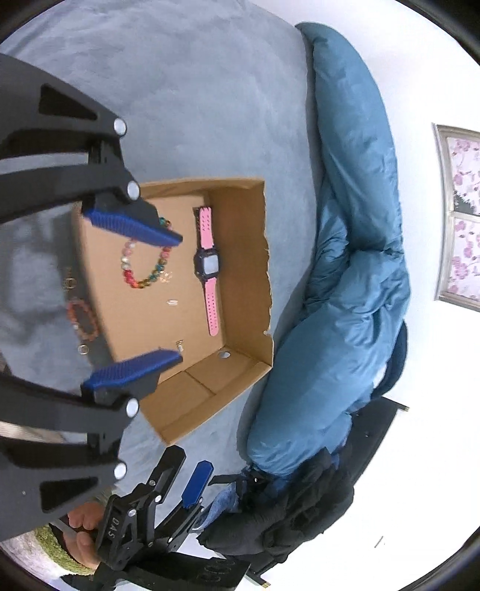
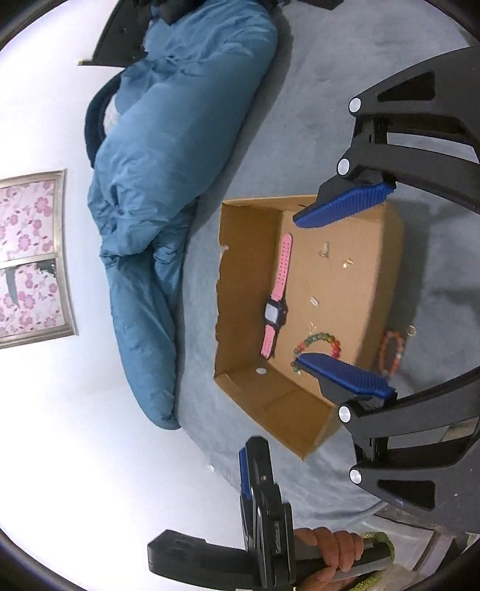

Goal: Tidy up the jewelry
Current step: 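Withdraw both open tools from the box toward the orange bracelet and gold ring, then close the right tool on the gold ring while the left tool grasps the gold chain charm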

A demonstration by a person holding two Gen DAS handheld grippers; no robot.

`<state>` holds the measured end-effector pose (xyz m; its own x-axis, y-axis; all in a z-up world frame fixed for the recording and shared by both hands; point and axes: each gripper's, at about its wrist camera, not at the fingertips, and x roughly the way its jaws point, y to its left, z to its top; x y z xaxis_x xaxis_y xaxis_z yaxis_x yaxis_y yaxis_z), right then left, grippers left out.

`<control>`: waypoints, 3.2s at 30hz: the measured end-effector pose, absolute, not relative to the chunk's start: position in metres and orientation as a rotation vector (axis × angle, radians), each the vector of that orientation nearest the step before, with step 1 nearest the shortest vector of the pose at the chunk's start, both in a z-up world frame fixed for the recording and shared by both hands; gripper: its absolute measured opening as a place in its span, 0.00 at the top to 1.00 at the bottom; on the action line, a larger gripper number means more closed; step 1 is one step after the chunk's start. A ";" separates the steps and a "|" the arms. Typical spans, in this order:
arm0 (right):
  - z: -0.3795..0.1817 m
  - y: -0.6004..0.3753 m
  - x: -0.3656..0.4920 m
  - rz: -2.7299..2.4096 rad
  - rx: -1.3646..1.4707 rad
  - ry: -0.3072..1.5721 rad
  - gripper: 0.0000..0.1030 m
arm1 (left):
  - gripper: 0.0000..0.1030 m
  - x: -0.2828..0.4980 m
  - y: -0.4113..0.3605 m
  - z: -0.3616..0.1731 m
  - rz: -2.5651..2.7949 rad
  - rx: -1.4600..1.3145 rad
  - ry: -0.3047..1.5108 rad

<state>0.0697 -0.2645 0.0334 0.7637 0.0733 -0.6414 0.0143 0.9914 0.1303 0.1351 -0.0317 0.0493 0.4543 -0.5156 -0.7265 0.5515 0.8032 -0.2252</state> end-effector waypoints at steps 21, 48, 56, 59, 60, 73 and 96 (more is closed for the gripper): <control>-0.011 -0.260 -0.012 0.016 0.139 0.787 0.32 | 0.27 0.029 0.025 -0.007 -0.504 0.182 0.803; -0.091 -0.227 0.049 0.182 0.091 0.949 0.56 | 0.31 0.045 -0.023 -0.098 -0.625 0.410 0.782; -0.091 -0.233 0.053 0.183 0.108 0.966 0.56 | 0.31 0.047 -0.027 -0.100 -0.639 0.403 0.783; -0.089 -0.233 0.053 0.181 0.095 0.961 0.56 | 0.31 0.049 -0.028 -0.102 -0.645 0.395 0.801; -0.090 -0.233 0.054 0.182 0.100 0.962 0.56 | 0.31 0.049 -0.028 -0.102 -0.643 0.397 0.800; -0.092 -0.225 0.060 0.198 0.074 0.961 0.56 | 0.31 0.056 -0.023 -0.100 -0.640 0.356 0.809; -0.108 -0.205 0.072 0.292 -0.019 0.956 0.72 | 0.31 0.054 -0.025 -0.104 -0.638 0.369 0.795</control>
